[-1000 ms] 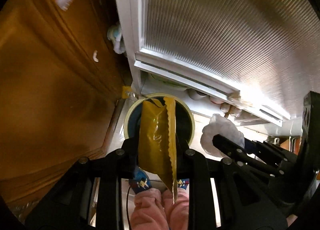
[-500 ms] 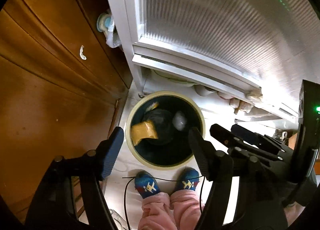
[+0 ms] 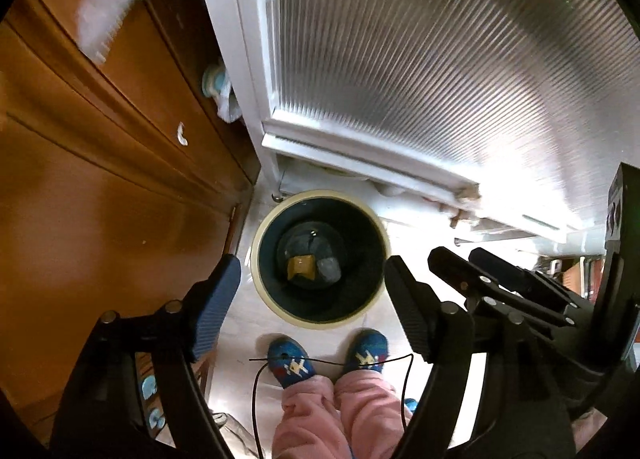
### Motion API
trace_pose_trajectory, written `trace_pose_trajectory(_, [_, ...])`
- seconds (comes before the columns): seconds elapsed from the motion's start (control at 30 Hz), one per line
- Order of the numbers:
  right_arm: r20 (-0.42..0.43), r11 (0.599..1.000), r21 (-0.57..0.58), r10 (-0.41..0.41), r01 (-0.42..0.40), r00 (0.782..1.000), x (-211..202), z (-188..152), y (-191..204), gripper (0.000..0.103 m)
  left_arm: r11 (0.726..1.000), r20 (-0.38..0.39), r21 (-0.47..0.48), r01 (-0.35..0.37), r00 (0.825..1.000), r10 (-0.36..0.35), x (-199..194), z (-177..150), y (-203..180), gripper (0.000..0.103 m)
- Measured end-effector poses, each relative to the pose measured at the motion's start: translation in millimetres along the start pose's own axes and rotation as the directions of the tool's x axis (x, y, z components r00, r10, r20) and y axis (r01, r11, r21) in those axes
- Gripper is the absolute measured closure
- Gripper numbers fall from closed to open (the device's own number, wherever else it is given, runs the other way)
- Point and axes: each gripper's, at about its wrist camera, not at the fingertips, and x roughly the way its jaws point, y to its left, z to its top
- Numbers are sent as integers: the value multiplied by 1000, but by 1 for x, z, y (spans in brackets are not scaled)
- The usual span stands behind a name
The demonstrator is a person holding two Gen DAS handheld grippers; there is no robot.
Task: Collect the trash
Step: 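Open both grippers to drop the bags into the bin, then raise both tools back toward the table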
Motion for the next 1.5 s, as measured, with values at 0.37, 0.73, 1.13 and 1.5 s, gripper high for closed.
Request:
trace_pose_trajectory(0.37, [102,999,-43,16,-12,995,-141,-4,43,47,994,63,15,110,992,-111,-155,10,-4,27])
trace_pose_trajectory(0.73, [233,992,-128,32,-2,972,-279,-8,100,47,973,151,128,192,966,-211,-284,22,-13,20])
trace_pose_trajectory(1.13, [456,994,-101,18,32,890,-403,13,121,47,958,298,218,186,922,-247,-376,67,-17,20])
trace_pose_trajectory(1.5, [513,987,-146,22,62,858,-448,107,115,47,979,358,128,159,913,-195,-392,152,-10,20])
